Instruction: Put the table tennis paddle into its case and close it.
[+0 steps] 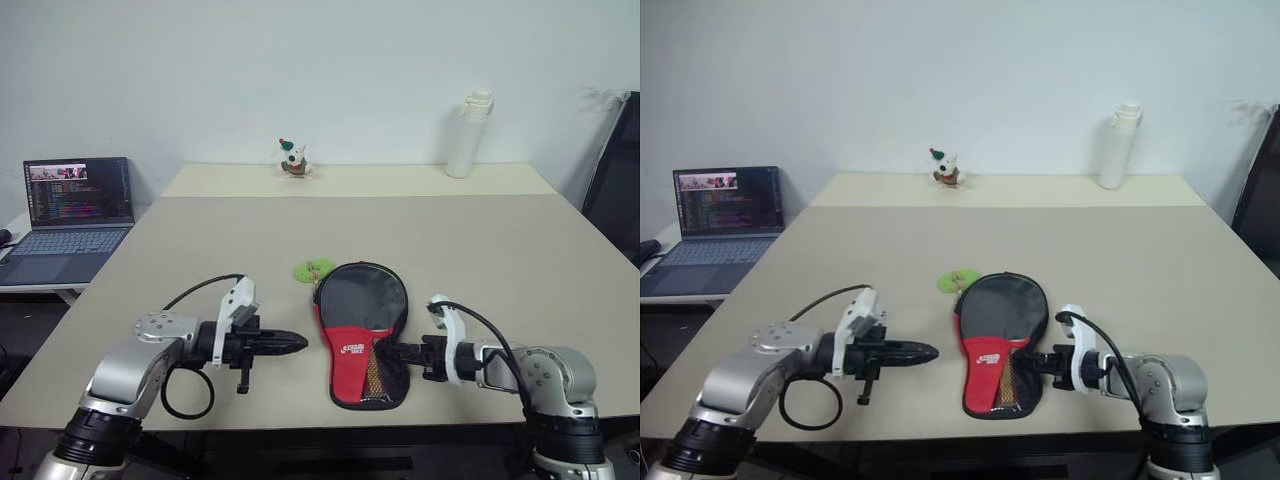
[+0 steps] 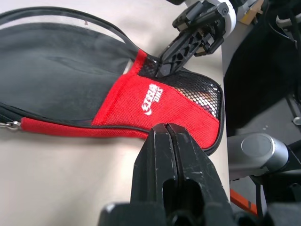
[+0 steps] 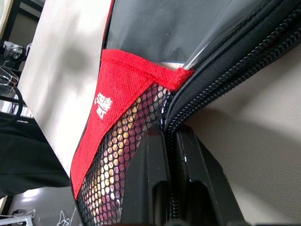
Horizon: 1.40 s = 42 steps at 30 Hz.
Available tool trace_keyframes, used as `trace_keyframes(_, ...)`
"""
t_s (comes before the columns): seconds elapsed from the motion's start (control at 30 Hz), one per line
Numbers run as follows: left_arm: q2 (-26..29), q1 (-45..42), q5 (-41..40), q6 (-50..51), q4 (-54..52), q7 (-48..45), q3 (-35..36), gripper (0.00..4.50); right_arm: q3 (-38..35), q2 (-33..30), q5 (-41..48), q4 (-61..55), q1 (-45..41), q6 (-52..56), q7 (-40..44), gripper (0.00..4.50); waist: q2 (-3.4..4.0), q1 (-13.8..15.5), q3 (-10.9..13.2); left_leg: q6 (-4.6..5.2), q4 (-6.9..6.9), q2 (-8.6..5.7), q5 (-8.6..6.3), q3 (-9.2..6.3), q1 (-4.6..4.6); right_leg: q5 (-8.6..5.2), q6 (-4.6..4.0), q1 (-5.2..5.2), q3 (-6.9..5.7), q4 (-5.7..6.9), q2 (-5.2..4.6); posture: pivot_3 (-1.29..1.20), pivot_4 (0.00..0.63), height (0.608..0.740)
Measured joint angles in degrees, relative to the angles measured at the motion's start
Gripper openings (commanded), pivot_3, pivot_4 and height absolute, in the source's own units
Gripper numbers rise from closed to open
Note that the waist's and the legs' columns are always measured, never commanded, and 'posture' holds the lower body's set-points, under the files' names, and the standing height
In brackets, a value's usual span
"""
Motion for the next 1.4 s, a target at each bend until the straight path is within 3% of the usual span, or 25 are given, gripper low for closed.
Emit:
trace_keyframes(0.9, 0.2, 0.9, 0.0, -0.6, -0.1, -0.8, -0.4, 0.0, -2.7, 1.0, 1.7, -4.6, 3.8, 2.6, -4.1, 0.02, 0.0, 0.0, 0.0, 0.0, -0.01, 0.0, 0.0, -0.04, -0.01, -0.09, 0.14, 0.05, 0.01, -0.1, -0.01, 0.0, 0.15, 0.74)
trace_keyframes(1.13, 0.2, 1.4, 0.0, -1.2, -0.1, -0.3, -0.4, 0.0, -4.5, 0.7, 1.8, -5.5, 4.0, 2.4, -5.5, 2.09, 0.0, 0.1, 0.0, 0.0, 0.01, 0.0, 0.0, -0.04, 0.0, -0.09, 0.14, 0.08, 0.01, -0.13, -0.02, 0.0, 0.15, 0.74)
trace_keyframes(1.33, 0.2, 2.1, 0.0, -1.3, -0.1, 0.3, -0.2, 0.0, -5.1, -13.2, 3.0, -8.1, 8.1, -2.3, 1.4, 4.06, -0.01, 0.8, 0.0, 0.0, 0.0, -0.03, 0.0, -0.1, -0.01, -0.08, 0.2, 0.31, -0.05, -0.58, -0.1, 0.0, 0.15, 0.74)
trace_keyframes(1.4, 0.2, 2.1, 0.0, -1.3, -0.1, 0.3, -0.2, 0.0, -5.9, -14.0, 4.4, -8.3, 8.3, -3.2, 3.4, 4.06, -0.01, 0.7, 0.0, 0.01, -0.01, -0.01, -0.01, -0.1, -0.01, -0.08, 0.21, 0.32, -0.03, -0.61, -0.06, 0.0, 0.15, 0.74)
